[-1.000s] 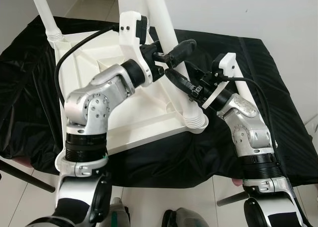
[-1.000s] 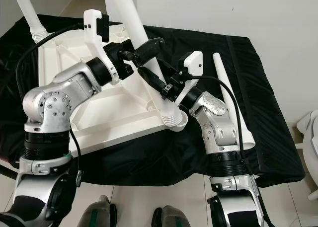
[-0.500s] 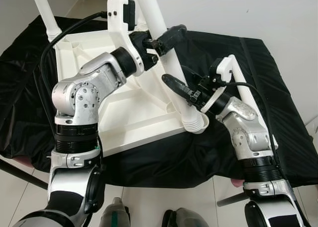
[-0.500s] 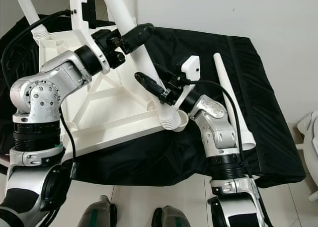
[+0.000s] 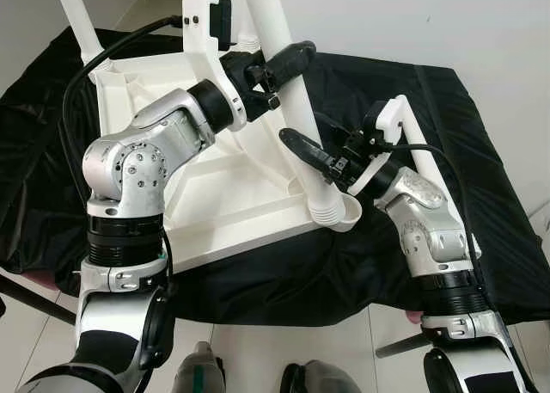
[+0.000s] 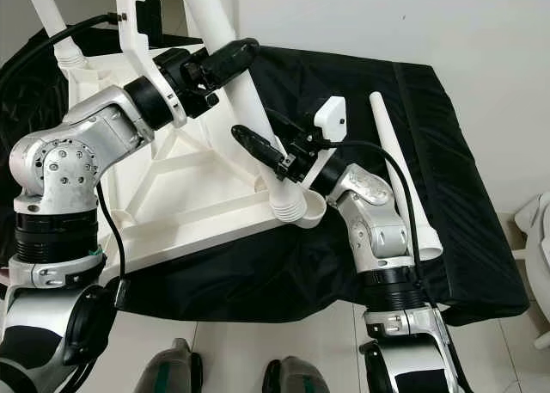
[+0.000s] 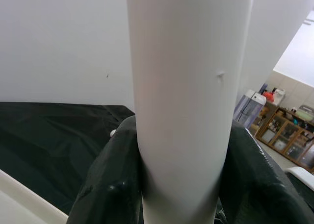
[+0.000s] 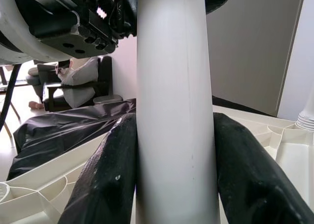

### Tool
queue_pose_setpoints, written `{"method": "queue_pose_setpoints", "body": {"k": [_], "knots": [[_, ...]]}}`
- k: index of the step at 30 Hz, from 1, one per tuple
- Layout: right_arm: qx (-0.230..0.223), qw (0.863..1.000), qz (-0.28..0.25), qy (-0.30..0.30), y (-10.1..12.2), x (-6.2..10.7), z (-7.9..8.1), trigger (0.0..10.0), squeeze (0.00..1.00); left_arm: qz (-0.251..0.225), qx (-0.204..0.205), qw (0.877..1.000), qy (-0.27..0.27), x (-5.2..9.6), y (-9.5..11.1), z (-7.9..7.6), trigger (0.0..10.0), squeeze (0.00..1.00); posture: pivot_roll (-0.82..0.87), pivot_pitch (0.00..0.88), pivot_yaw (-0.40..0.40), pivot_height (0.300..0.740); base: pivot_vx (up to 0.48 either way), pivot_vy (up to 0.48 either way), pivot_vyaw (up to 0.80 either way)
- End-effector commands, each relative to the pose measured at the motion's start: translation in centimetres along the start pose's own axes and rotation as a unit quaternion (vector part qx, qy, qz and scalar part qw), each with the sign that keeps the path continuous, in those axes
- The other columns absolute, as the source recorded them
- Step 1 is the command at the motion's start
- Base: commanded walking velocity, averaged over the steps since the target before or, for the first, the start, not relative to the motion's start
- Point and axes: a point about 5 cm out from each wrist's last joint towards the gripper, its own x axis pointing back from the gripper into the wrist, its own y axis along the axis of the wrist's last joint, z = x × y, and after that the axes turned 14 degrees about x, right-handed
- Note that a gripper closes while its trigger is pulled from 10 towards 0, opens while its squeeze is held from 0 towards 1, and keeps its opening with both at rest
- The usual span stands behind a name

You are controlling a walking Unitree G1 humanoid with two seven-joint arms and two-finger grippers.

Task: Building children table

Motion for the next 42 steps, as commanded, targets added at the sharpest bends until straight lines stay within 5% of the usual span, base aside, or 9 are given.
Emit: {"method": "queue_pose_setpoints", "body": {"k": [1,2,6,13,14,15,16,27,42], "knots": [[0.008,1.0,-0.002,-0.008,0.6,-0.3,-0.5,10.0,0.0,0.044,0.001,0.995,-0.087,-0.4,-0.9,-1.6,4.8,0.0,0.02,0.003,-0.023,0.74,0.0,0.0,0.0],[-0.007,1.0,0.003,-0.018,0.5,-0.4,-0.8,10.0,1.0,0.045,-0.004,0.995,-0.092,-0.5,-0.8,-1.9,10.0,0.0,0.02,0.008,-0.03,0.74,0.0,0.0,0.0],[-0.04,0.999,0.01,-0.027,0.4,-0.6,-1.2,10.0,1.0,0.045,-0.017,0.995,-0.09,-0.8,-0.4,-2.1,10.0,0.0,0.02,0.01,-0.037,0.74,0.0,0.0,0.0],[-0.032,0.998,0.048,-0.016,0.2,-1.0,-1.8,10.0,1.0,0.051,-0.051,0.993,-0.09,-1.7,0.4,-2.8,10.0,0.0,0.03,0.008,-0.055,0.74,0.0,0.0,0.0],[-0.025,0.998,0.061,-0.014,0.0,-1.0,-1.9,10.0,0.15,0.053,-0.057,0.993,-0.094,-1.7,0.4,-3.0,10.0,0.0,0.03,0.007,-0.06,0.74,0.0,0.0,0.0],[-0.025,0.998,0.061,-0.014,0.0,-1.0,-1.9,10.0,0.15,0.053,-0.057,0.993,-0.094,-1.7,0.4,-3.0,10.0,0.0,0.03,0.007,-0.06,0.74,0.0,0.0,0.0],[-0.024,0.997,0.077,-0.009,-0.2,-1.0,-1.9,10.0,0.0,0.056,-0.065,0.992,-0.096,-1.8,0.5,-3.1,10.0,0.0,0.03,0.007,-0.06,0.74,0.0,0.0,0.0],[-0.023,0.979,0.196,0.048,-1.6,-0.9,-1.9,10.0,0.0,0.063,-0.103,0.986,-0.117,-2.6,1.2,-4.3,10.0,0.0,0.03,0.006,-0.069,0.74,0.0,0.0,0.0],[-0.038,0.969,0.236,0.056,-2.7,-1.3,-1.4,10.0,0.0,0.057,-0.111,0.982,-0.14,-3.3,1.3,-5.5,10.0,0.0,0.03,0.007,-0.07,0.74,0.0,0.0,0.0]]}}
